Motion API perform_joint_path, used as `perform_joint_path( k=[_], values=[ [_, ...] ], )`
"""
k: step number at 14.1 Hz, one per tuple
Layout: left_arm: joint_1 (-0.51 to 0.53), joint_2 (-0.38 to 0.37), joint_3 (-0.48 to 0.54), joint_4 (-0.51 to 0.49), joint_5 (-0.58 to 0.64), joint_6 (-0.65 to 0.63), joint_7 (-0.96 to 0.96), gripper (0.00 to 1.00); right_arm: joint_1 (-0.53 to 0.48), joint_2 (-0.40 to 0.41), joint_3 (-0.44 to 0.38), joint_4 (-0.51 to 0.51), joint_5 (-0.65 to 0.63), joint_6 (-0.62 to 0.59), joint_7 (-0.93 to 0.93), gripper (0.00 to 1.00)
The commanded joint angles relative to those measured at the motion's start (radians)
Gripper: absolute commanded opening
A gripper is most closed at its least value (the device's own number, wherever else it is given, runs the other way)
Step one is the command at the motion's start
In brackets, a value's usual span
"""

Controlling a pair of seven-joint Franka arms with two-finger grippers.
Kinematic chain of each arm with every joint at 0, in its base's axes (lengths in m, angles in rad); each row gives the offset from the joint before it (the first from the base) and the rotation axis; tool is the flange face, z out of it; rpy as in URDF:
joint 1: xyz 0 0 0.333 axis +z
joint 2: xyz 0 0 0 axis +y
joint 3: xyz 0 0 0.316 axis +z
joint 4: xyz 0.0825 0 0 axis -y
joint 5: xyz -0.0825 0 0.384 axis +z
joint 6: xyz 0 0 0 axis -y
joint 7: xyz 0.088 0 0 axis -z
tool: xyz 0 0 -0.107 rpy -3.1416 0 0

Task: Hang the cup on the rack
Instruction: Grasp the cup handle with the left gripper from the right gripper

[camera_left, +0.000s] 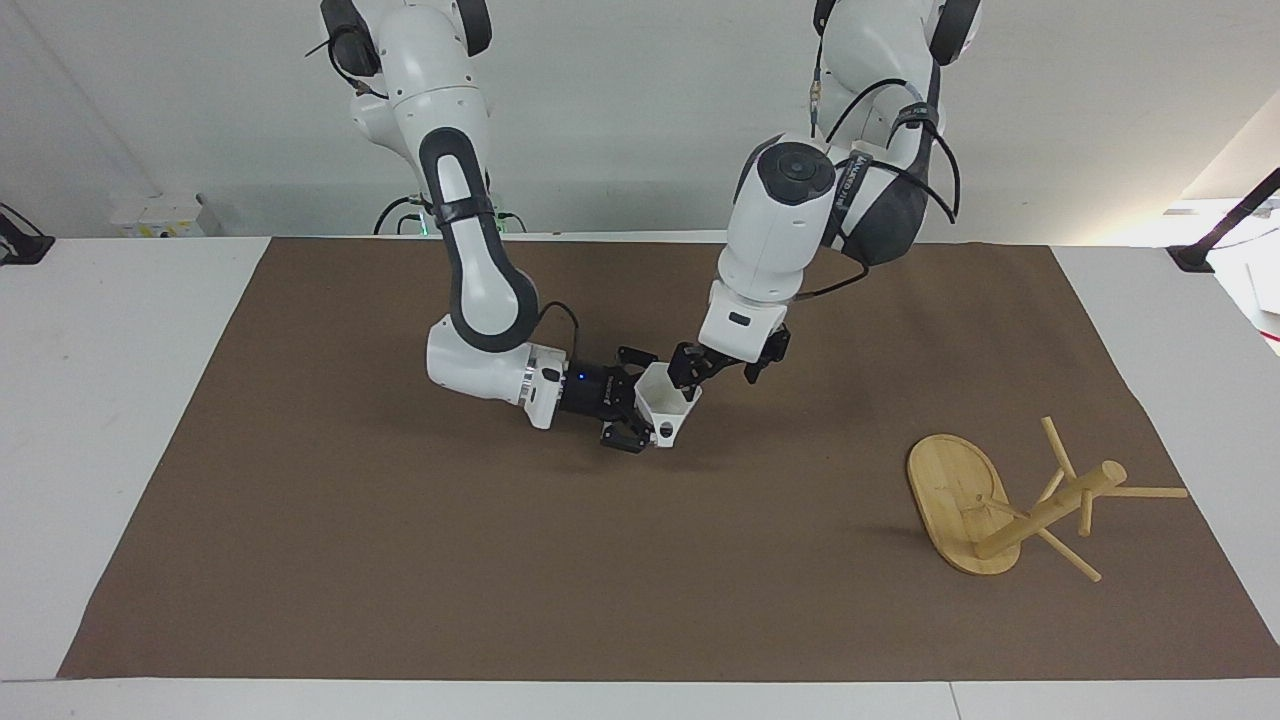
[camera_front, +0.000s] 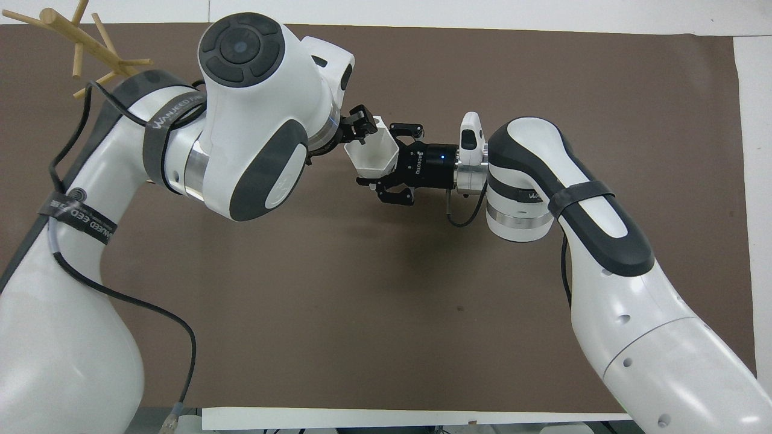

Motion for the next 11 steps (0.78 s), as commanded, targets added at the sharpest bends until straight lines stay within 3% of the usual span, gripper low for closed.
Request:
perform_joint_path(
  k=[1,2,6,11],
  values=[
    [-0.032,-0.004,0.013,-0.033,-0.018,-0.013,-0.082,0.32,0.001,-0.002,0.0,0.004,0.02,0.007,0.01,0.29],
    [-0.034,-0.006,0.012,-0.049,-0.015,0.013,-0.103,0.0,0.001,-0.002,0.0,0.006,0.02,0.007,0.01,0.29],
    [-0.034,-0.004,0.016,-0.044,-0.014,0.034,-0.111,0.0,0.001,-0.002,0.0,0.01,0.02,0.009,0.011,0.3],
    [-0.028,-0.001,0.02,-0.037,0.009,0.036,-0.109,0.0,0.0,-0.002,0.0,0.01,0.018,0.007,0.01,0.42]
  ],
)
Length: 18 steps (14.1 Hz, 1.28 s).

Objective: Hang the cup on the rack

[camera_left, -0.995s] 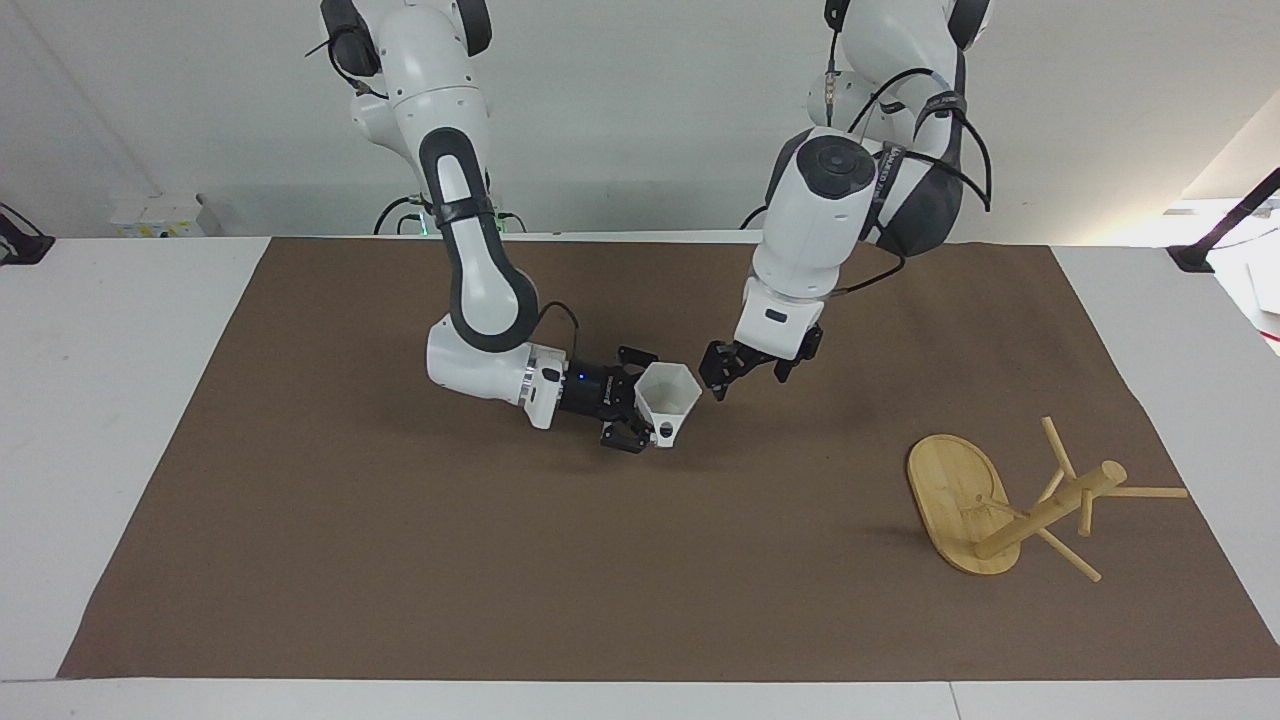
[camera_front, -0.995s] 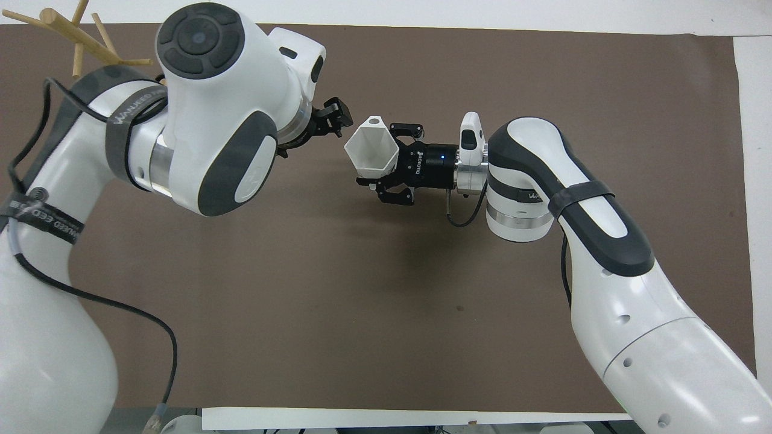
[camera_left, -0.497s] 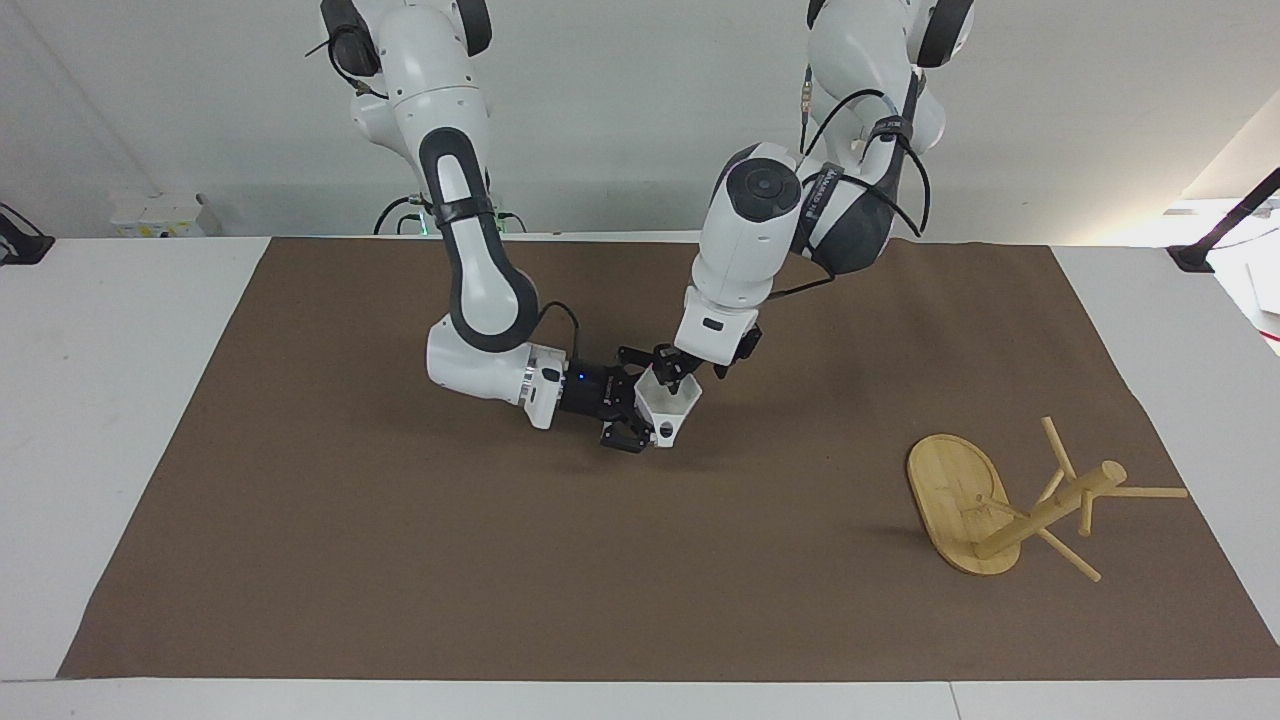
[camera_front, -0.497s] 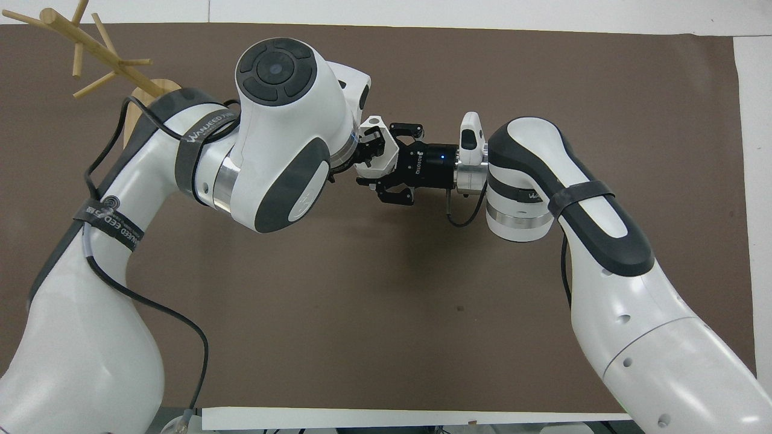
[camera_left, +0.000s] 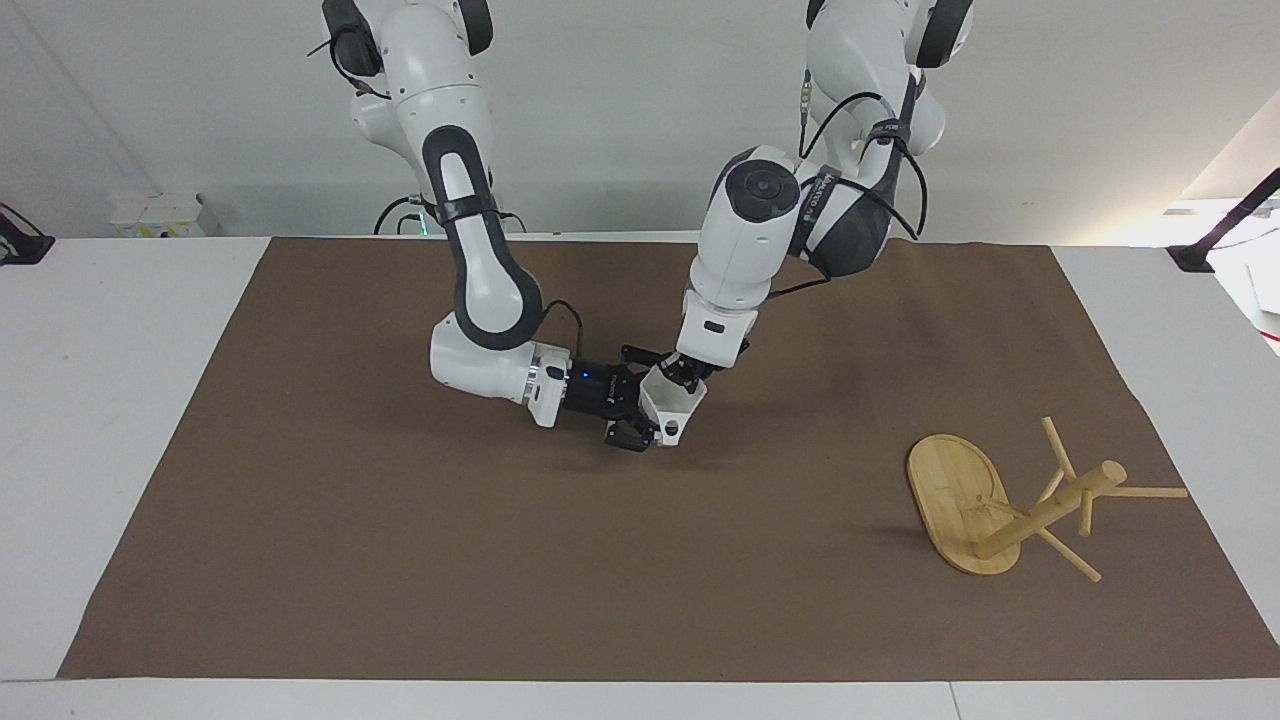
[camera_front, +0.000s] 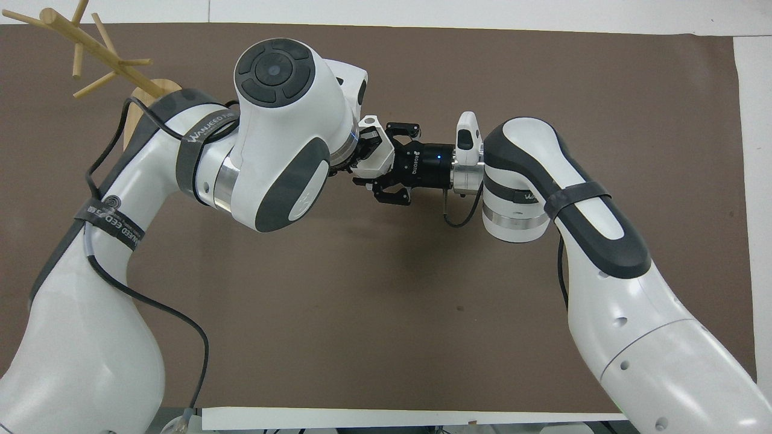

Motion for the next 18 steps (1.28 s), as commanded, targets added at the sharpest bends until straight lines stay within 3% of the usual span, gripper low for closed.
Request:
perform_joint_path(
  k=[1,2,5,9,14,18],
  values=[
    [-0.004,-0.008,0.014,-0.009,0.023,0.006,0.022,0.0,-0.011,-0.002,-0.003,0.001,0.019,-0.011,0.012,0.61],
    [-0.004,-0.008,0.014,-0.007,0.034,0.011,0.026,0.0,-0.011,-0.002,-0.003,0.001,0.022,-0.011,0.014,1.0],
    [0.0,-0.014,0.013,-0.007,0.112,0.078,0.093,0.0,-0.037,-0.031,-0.01,-0.007,-0.012,-0.018,0.003,1.0],
    [0.034,-0.047,0.058,-0.038,0.116,0.161,0.08,0.0,-0.214,-0.101,-0.011,-0.019,-0.342,-0.136,0.005,1.0],
    [0.164,-0.184,0.062,-0.332,0.107,0.506,-0.02,0.0,-0.392,-0.18,-0.012,-0.016,-0.728,-0.247,0.032,1.0],
    [0.247,-0.334,0.06,-0.605,0.101,0.764,-0.124,0.0,-0.446,-0.268,-0.015,-0.013,-1.048,-0.25,0.147,1.0]
  ],
)
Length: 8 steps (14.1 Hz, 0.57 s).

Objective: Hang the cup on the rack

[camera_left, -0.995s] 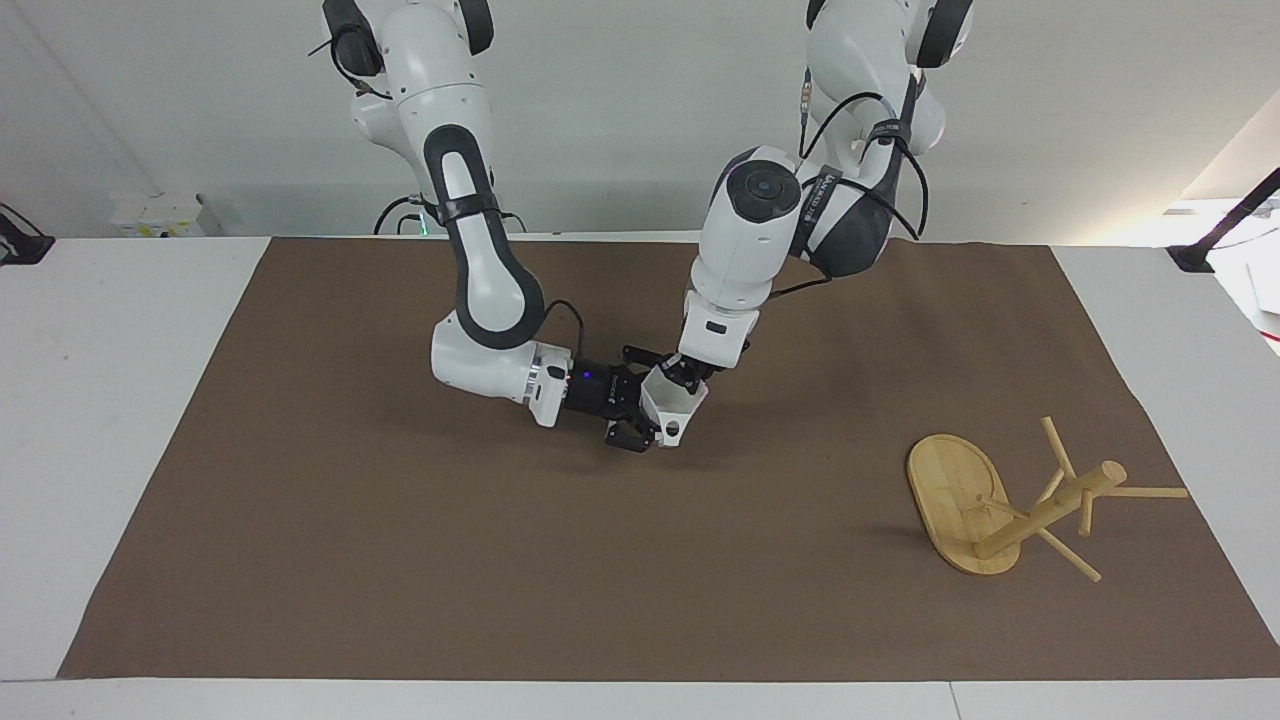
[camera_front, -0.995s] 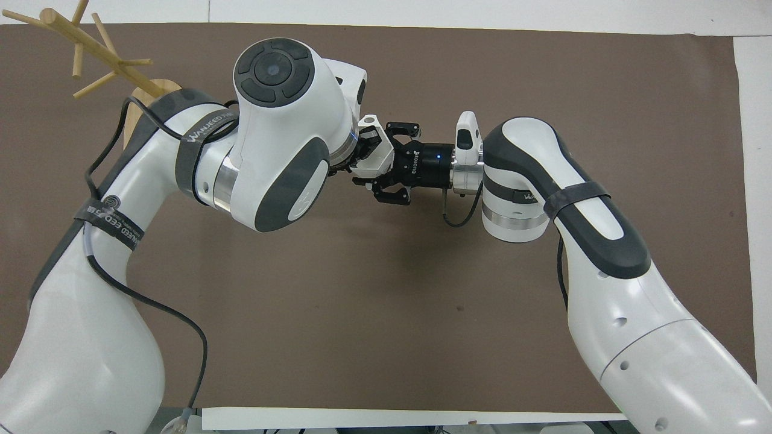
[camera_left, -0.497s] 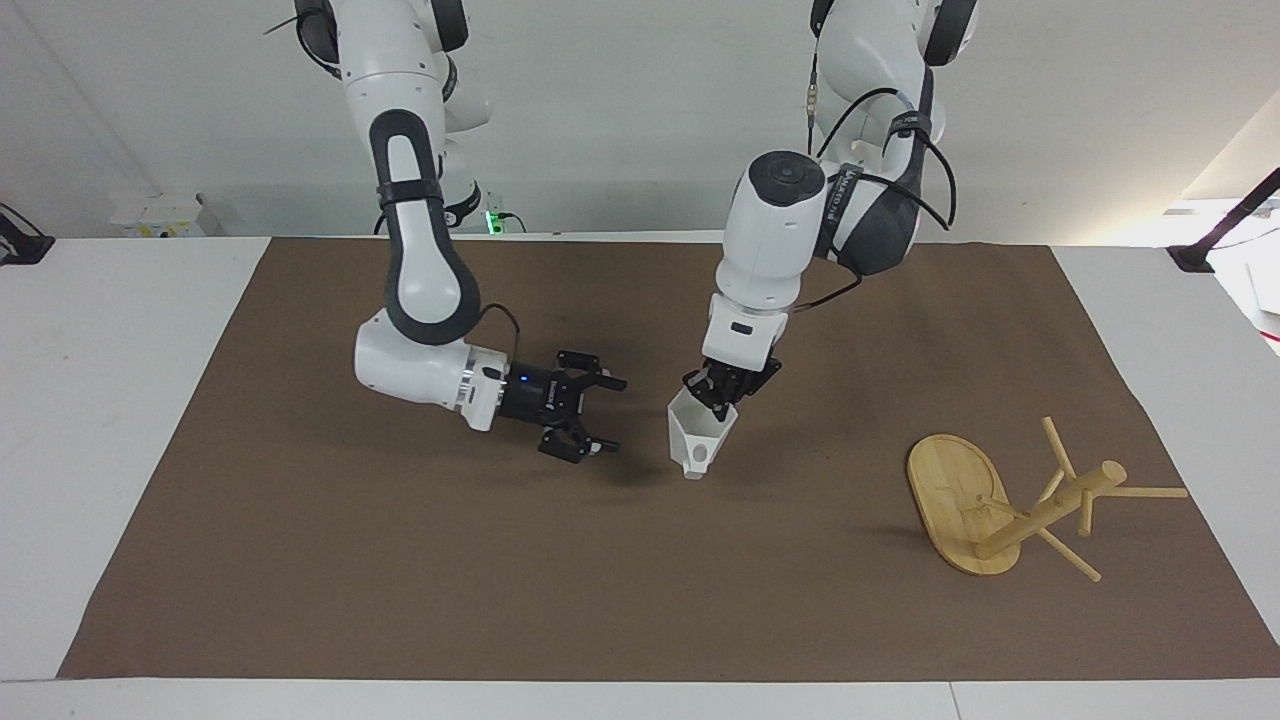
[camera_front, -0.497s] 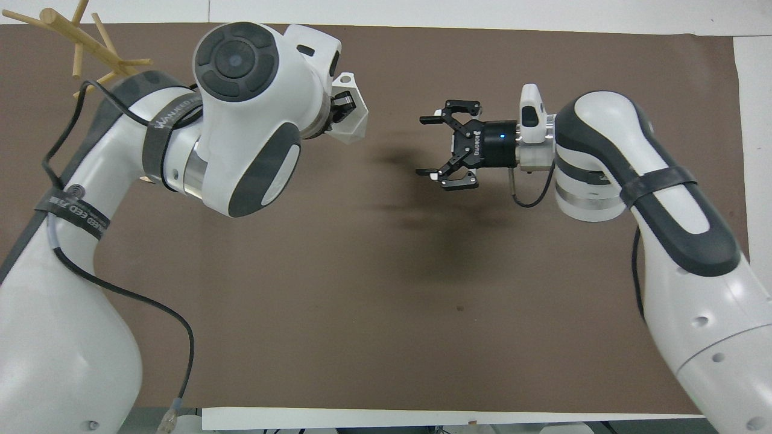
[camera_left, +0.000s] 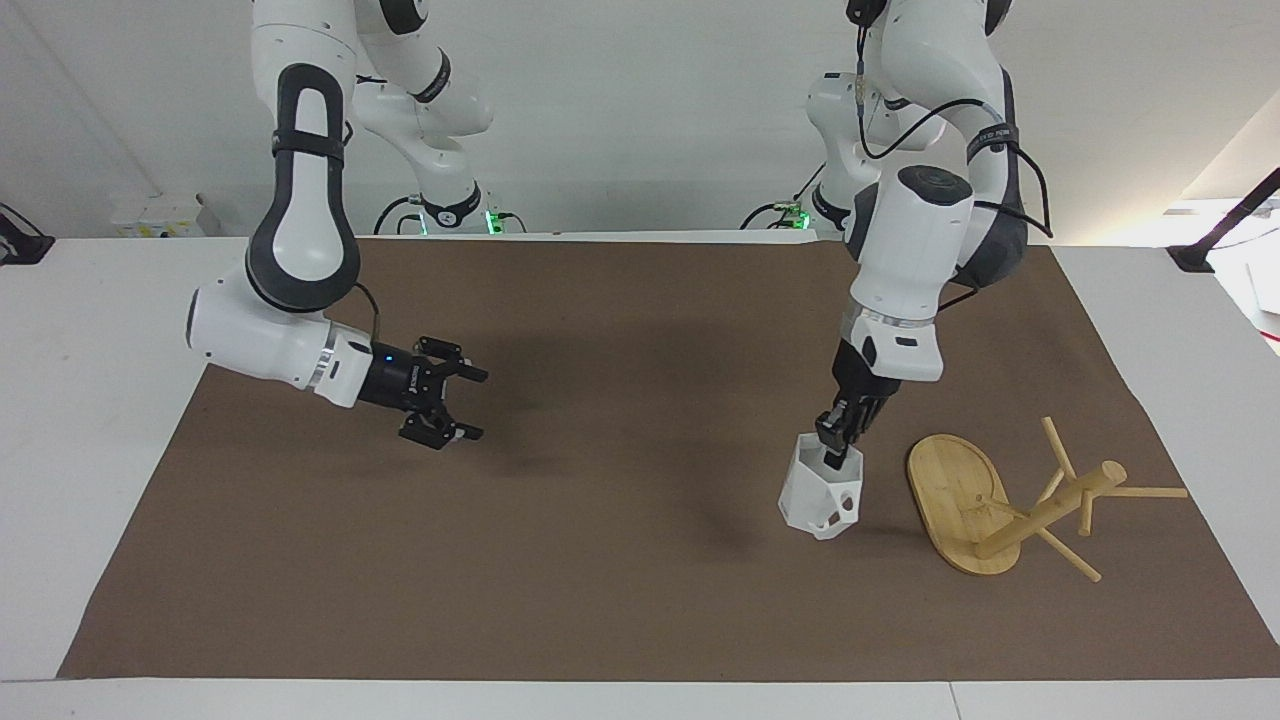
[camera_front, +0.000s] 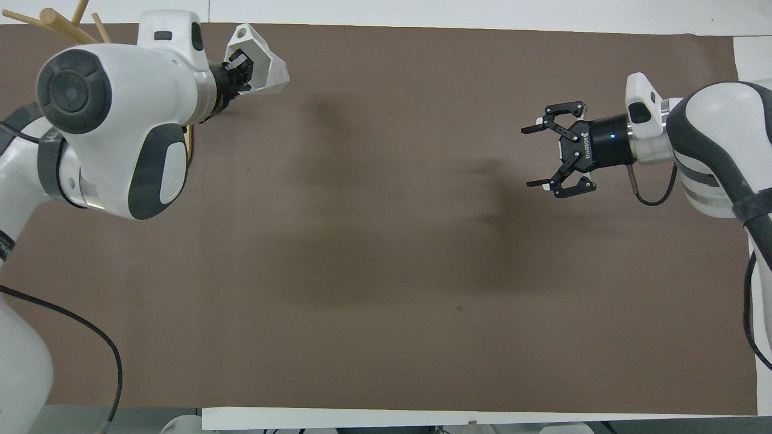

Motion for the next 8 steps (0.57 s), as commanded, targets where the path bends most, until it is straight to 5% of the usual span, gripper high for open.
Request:
perform_joint_path(
  k=[1,6,8],
  values=[
    [0.032,-0.16,-0.008,-0.254,0.002,0.188,-0.041,0.0,-0.032,-0.09,0.01,-0.013,-0.203,0.002,0.105,1.0],
    [0.121,-0.194,-0.011,-0.391,0.002,0.444,-0.038,0.0,-0.094,-0.149,0.01,0.013,-0.545,0.001,0.555,1.0],
    [0.132,-0.193,-0.011,-0.402,0.003,0.449,-0.035,0.0,-0.094,-0.179,0.009,0.033,-0.645,-0.007,0.65,1.0]
  ],
)
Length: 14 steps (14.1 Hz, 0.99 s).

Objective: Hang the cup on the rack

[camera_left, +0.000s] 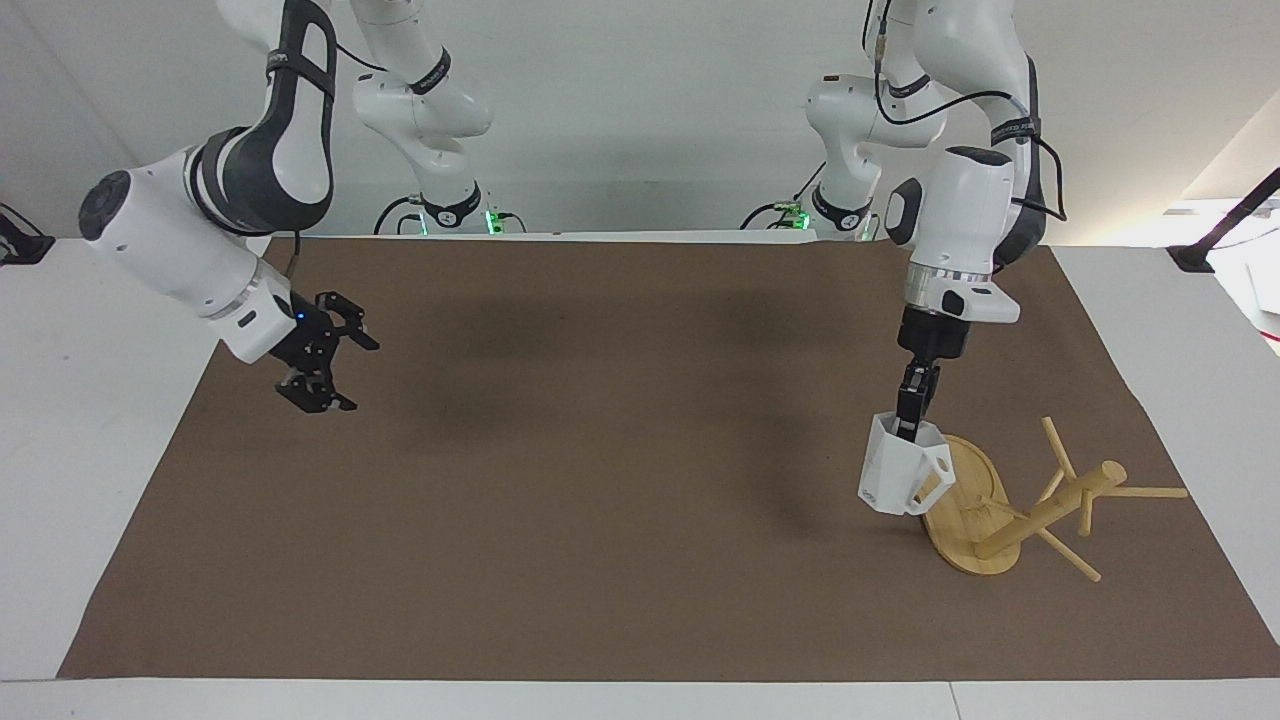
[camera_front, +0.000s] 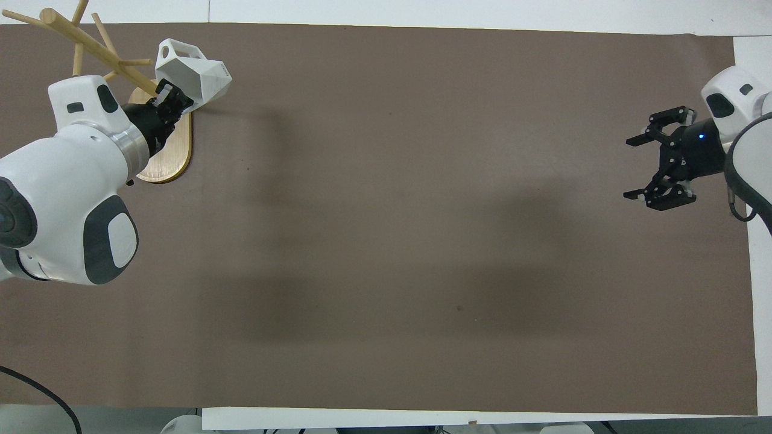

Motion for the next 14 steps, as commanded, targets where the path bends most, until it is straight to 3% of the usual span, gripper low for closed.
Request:
perform_joint_path(
  k=[1,4,7,11,14],
  values=[
    [0.021,-0.017,-0.011,-0.042,0.004,0.041,-0.011,0.0,-0.011,-0.033,0.012,0.036,-0.123,-0.036,0.19,1.0],
    [0.047,0.009,-0.011,-0.042,0.005,0.043,-0.005,0.0,0.009,-0.033,0.016,0.172,-0.274,-0.212,0.467,1.0],
    [0.07,0.019,-0.011,-0.042,0.004,0.043,-0.005,0.0,0.046,-0.082,0.003,0.209,-0.285,-0.3,0.771,1.0],
    [0.091,0.046,-0.011,-0.042,0.005,0.043,0.004,0.0,0.123,-0.055,-0.097,0.349,-0.277,-0.465,1.058,1.0],
    [0.108,0.057,-0.011,-0.034,0.007,0.043,0.049,0.0,0.138,-0.102,-0.106,0.342,-0.309,-0.524,1.367,1.0]
  ],
)
